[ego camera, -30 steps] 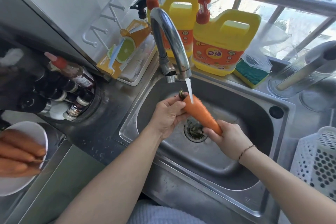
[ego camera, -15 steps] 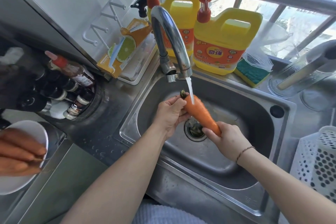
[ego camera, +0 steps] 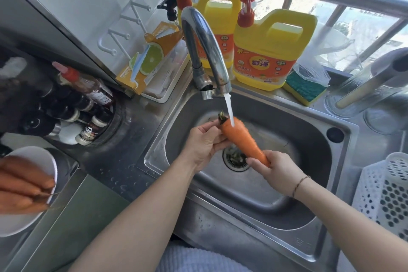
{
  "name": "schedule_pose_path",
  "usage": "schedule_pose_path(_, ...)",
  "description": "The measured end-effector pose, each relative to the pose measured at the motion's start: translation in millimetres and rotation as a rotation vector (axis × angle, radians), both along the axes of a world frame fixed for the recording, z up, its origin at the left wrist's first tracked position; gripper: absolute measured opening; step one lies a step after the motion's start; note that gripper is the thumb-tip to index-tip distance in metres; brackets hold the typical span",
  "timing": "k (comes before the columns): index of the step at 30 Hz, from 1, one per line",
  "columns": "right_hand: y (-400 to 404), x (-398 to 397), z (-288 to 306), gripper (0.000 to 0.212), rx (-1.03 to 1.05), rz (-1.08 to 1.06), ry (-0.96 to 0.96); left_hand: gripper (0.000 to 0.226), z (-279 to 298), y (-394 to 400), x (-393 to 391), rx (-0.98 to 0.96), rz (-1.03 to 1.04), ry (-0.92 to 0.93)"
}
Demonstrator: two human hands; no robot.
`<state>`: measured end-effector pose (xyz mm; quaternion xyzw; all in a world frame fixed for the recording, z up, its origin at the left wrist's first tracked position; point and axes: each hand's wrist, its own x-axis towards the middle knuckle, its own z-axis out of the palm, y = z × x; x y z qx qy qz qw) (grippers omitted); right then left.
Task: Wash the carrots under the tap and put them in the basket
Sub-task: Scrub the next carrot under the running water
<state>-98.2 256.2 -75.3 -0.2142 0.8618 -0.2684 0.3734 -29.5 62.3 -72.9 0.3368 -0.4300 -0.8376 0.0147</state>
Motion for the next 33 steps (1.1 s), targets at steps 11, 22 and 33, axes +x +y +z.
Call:
schedule_pose_path(11, -5.9, 7.7, 0.2, 0.018, -0.494, -0.351, -0.431, 0.030, -4.4, 13.9, -12.5, 0.011, 0.177, 0.000)
schedule_pose_path(22, 0.6, 7.3, -13.7, 0.029, -0.562, -0.270, -0.032, 0.025, 5.1, 18.8, -20.9, -0.167, 0.124, -0.201)
schedule_pose_path(33, -21.2, 2.4, 8.5, 0.027, -0.651, -0.395, -0.540, 0.106, -2.4, 15.7, -8.8, -0.178, 0.092, 0.044)
